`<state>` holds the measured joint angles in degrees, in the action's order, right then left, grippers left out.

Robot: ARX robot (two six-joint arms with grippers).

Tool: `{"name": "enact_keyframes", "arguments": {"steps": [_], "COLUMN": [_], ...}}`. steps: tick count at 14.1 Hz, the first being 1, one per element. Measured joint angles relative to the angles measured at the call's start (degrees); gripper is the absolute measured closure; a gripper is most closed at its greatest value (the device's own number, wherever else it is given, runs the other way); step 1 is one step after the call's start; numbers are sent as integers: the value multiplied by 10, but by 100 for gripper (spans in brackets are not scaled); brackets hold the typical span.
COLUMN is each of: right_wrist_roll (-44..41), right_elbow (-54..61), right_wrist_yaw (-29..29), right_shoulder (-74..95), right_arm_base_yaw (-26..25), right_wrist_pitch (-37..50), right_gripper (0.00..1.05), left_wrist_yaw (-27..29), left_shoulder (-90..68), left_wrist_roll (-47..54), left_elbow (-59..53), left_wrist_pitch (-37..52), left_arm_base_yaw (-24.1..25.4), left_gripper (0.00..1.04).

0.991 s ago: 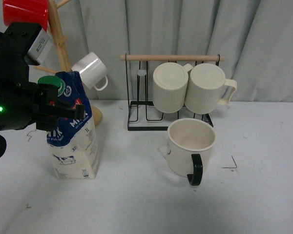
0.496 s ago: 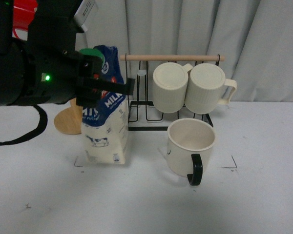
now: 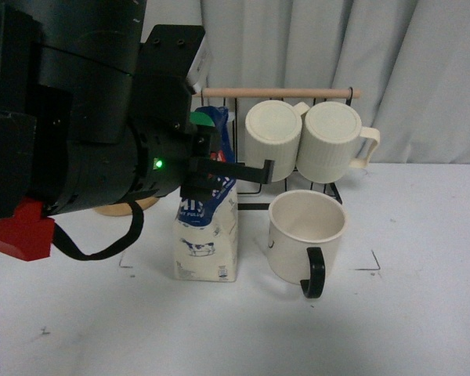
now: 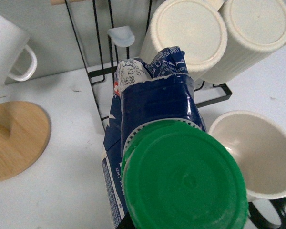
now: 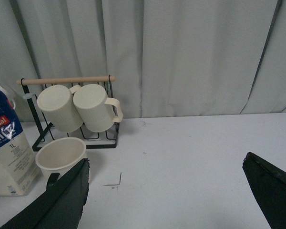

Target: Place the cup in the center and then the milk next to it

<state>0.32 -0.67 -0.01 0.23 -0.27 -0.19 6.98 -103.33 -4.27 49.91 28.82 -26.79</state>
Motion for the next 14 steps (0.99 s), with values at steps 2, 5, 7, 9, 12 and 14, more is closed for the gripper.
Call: {"name": "enact_keyframes", "arguments": {"steps": [2, 5, 7, 9, 12, 14], "right_wrist_roll": [0, 0, 0, 0, 0, 0], "right_elbow": [0, 0, 0, 0, 0, 0], "right_wrist_yaw": [0, 0, 0, 0, 0, 0], "right_shoulder": [0, 0, 0, 0, 0, 0], "right_arm_base_yaw": [0, 0, 0, 0, 0, 0], "right_wrist_pitch": [0, 0, 0, 0, 0, 0], "right_gripper": [6, 6, 6, 6, 6, 6], "left_wrist_yaw": [2, 14, 22, 28, 28, 29], "left_shoulder": [-4, -11, -23, -27, -30, -31], "left_wrist_roll": [-13, -17, -20, -26, -34, -36], "left_elbow": [10, 10, 10, 10, 10, 10], "left_wrist_pitch": [8, 13, 17, 25, 26, 25], "left_arm_base_yaw": [-9, -14, -16, -22, -24, -24], "left_gripper": [101, 101, 101, 101, 101, 101]}}
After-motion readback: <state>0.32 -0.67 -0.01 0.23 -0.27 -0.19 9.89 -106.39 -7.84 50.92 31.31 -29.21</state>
